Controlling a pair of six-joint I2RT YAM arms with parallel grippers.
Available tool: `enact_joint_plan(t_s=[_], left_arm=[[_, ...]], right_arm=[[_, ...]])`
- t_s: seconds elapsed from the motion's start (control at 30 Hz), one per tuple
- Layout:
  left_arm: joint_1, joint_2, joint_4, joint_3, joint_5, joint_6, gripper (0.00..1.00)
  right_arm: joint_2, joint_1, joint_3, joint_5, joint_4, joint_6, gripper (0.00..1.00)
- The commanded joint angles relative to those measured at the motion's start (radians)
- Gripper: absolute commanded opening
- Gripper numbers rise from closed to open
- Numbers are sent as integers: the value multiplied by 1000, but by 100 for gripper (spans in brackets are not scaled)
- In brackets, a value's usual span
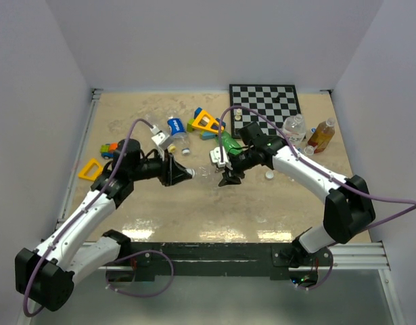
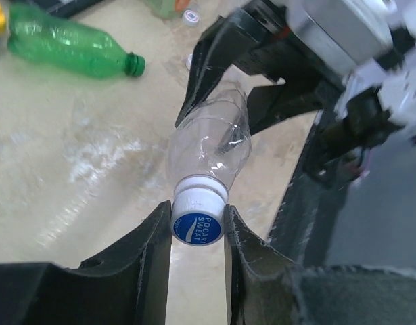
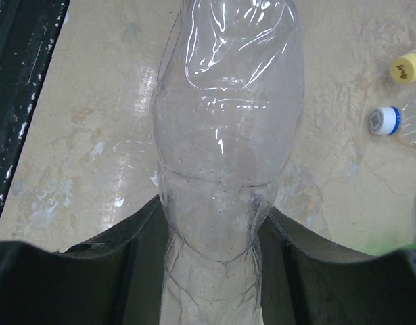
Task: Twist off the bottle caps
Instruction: Unscrew the bottle cap from the plastic bottle.
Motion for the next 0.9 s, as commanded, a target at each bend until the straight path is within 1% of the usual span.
enact_joint_plan(t_s=[0.0, 0.07, 0.17, 0.2, 0.23, 0.27, 0.3, 0.4, 0.5, 0.57, 0.6, 0.7, 0.73, 0.8, 0.87], left_arm=[[1, 25, -77, 97, -164, -478, 0], [-2, 17, -63, 97, -164, -506, 0], [-2, 23, -92, 123, -181, -447, 0], [-2, 28, -96, 129, -176, -418, 1], [0, 31, -100, 134, -173, -387, 6], [-2, 33, -107, 141, -172, -359, 17], [-2, 33, -116, 147, -167, -326, 32], [1, 10, -138, 157, -172, -202, 62], [1, -47, -164, 161, -187, -76, 87], [1, -81, -167, 155, -185, 2, 98], [1, -102, -162, 149, -185, 42, 100], [1, -157, -118, 97, -163, 197, 100], [1, -176, -85, 63, -132, 290, 100], [0, -223, -2, -38, 24, 482, 100], [0, -277, 116, -133, 141, 614, 99]], right_arm=[[10, 8, 23, 3, -38, -15, 8], [12, 8, 25, 3, -41, -17, 8], [9, 7, 23, 8, -39, -12, 8], [9, 8, 23, 10, -39, -11, 8], [9, 8, 23, 11, -39, -9, 8], [10, 8, 23, 13, -36, -9, 8], [12, 8, 23, 13, -36, -9, 8], [13, 8, 23, 13, -36, -11, 8], [15, 8, 23, 11, -36, -11, 8], [15, 8, 23, 10, -38, -11, 8], [15, 8, 23, 10, -38, -12, 8], [15, 7, 23, 8, -39, -14, 8], [16, 7, 22, 8, -39, -14, 8], [18, 8, 23, 8, -39, -14, 8], [16, 8, 23, 8, -39, -15, 8]])
